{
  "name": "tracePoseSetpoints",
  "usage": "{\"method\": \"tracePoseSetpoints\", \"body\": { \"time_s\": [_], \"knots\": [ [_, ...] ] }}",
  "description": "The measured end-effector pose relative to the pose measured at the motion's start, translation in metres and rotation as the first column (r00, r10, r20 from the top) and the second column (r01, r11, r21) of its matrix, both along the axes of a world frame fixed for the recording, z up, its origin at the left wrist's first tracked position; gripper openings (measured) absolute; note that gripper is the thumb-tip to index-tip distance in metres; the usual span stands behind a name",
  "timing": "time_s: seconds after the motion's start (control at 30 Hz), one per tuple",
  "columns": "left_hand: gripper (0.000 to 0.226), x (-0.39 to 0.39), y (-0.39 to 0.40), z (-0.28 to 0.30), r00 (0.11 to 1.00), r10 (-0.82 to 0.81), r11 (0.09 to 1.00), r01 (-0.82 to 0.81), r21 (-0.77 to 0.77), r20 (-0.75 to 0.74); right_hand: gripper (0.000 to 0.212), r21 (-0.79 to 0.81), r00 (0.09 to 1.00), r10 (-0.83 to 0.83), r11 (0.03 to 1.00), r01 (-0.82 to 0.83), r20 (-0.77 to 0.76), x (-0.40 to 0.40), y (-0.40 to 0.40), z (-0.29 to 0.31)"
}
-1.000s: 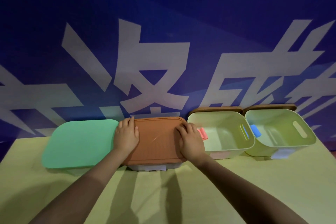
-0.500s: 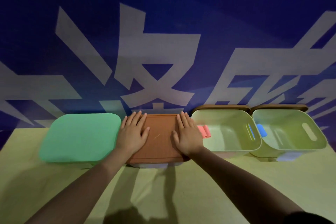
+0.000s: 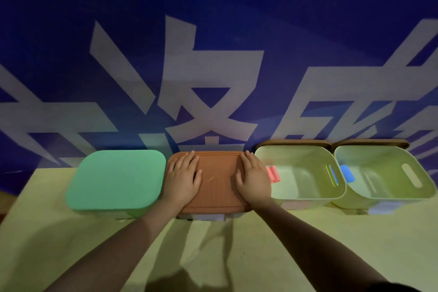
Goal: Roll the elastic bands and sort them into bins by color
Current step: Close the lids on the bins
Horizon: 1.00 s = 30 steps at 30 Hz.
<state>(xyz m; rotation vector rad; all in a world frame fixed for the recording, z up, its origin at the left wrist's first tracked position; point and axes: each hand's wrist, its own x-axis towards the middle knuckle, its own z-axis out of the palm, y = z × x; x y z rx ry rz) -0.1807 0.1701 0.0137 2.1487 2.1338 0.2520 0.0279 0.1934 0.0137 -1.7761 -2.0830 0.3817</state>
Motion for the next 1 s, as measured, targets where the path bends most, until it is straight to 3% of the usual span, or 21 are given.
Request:
{"method": "tracePoseSetpoints", "body": {
  "time_s": [0.1, 0.2, 0.37, 0.6, 0.83, 1.0],
  "knots": [
    [0.064, 0.032, -0.018, 0.003, 0.996, 0.078, 0.994, -0.074, -0.082, 0.047, 0.045, 0.025, 0.967, -0.084, 0.995, 0.093, -0.241, 0.004, -0.007, 0.0],
    [0.054, 0.07, -0.028, 0.007, 0.996, 0.056, 0.994, -0.048, -0.103, 0.074, 0.039, 0.036, 0.907, -0.104, 0.991, 0.13, -0.408, 0.014, -0.021, 0.004],
    [0.055, 0.115, -0.019, 0.009, 0.997, 0.058, 0.993, -0.052, -0.108, 0.055, 0.041, 0.092, 0.878, -0.168, 0.968, 0.233, -0.449, 0.081, -0.006, 0.023],
    [0.065, 0.129, -0.017, 0.0, 0.994, 0.111, 0.99, -0.11, -0.085, 0.006, 0.034, 0.087, 0.94, -0.307, 0.943, 0.321, -0.146, 0.212, 0.046, 0.031],
    [0.063, 0.129, -0.015, -0.004, 0.993, 0.117, 0.993, -0.118, -0.027, -0.009, 0.038, -0.064, 0.99, -0.099, 0.992, 0.106, 0.102, 0.236, 0.083, 0.033],
    [0.064, 0.13, -0.014, -0.01, 0.993, 0.114, 0.993, -0.114, -0.006, -0.04, 0.034, -0.133, 0.906, 0.185, 0.98, -0.145, 0.381, 0.238, 0.097, 0.036]
  ]
}}
